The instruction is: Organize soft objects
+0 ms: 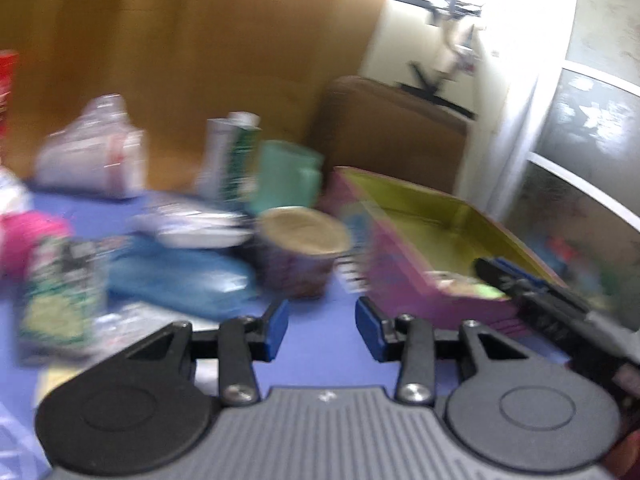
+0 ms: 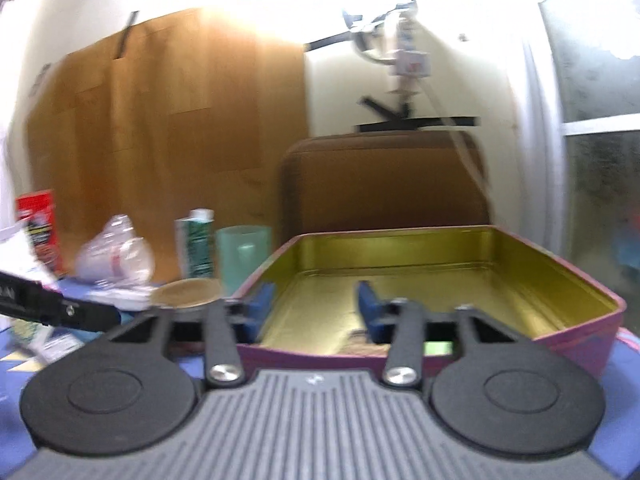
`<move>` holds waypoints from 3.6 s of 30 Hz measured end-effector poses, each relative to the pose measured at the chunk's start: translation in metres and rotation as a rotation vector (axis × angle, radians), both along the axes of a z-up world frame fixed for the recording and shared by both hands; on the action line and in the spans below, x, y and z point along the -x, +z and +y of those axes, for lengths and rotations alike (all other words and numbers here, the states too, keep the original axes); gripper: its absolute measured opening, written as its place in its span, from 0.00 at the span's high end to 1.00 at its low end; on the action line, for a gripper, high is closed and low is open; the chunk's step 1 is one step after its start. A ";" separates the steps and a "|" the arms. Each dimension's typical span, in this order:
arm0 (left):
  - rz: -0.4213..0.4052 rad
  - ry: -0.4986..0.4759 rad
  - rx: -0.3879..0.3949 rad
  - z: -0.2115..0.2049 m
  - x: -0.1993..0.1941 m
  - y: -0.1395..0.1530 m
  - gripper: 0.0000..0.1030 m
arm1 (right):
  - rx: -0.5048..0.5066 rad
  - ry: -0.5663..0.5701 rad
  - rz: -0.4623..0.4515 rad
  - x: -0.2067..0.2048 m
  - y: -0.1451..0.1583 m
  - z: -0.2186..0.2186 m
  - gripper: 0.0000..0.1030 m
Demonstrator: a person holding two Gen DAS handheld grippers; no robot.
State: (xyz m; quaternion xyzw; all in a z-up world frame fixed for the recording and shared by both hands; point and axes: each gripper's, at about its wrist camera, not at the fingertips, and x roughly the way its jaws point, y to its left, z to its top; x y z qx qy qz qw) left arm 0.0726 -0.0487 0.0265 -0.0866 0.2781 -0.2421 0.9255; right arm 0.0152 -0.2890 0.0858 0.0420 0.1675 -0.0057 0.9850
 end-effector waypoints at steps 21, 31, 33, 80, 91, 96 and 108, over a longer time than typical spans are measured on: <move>-0.079 0.256 0.104 0.116 0.004 -0.032 0.60 | 0.059 0.364 0.272 -0.117 -0.009 0.141 0.78; -0.042 0.282 0.221 0.131 0.002 -0.037 0.59 | 0.086 0.438 0.385 -0.189 -0.006 0.178 0.68; -0.031 0.287 0.242 0.134 0.001 -0.039 0.59 | 0.091 0.449 0.399 -0.192 -0.011 0.182 0.79; 0.081 -0.029 0.098 0.022 0.027 -0.012 0.56 | -0.037 0.456 0.265 0.018 -0.017 0.078 0.53; -0.071 -0.242 0.049 -0.103 -0.019 0.039 0.56 | -0.022 0.162 0.078 0.024 0.015 -0.008 0.53; -0.093 -0.239 0.008 -0.150 -0.045 0.037 0.50 | -0.046 0.059 0.099 0.007 0.011 -0.045 0.53; -0.123 -0.198 -0.016 -0.120 -0.027 0.030 0.48 | -0.009 -0.158 0.149 -0.045 -0.013 -0.062 0.50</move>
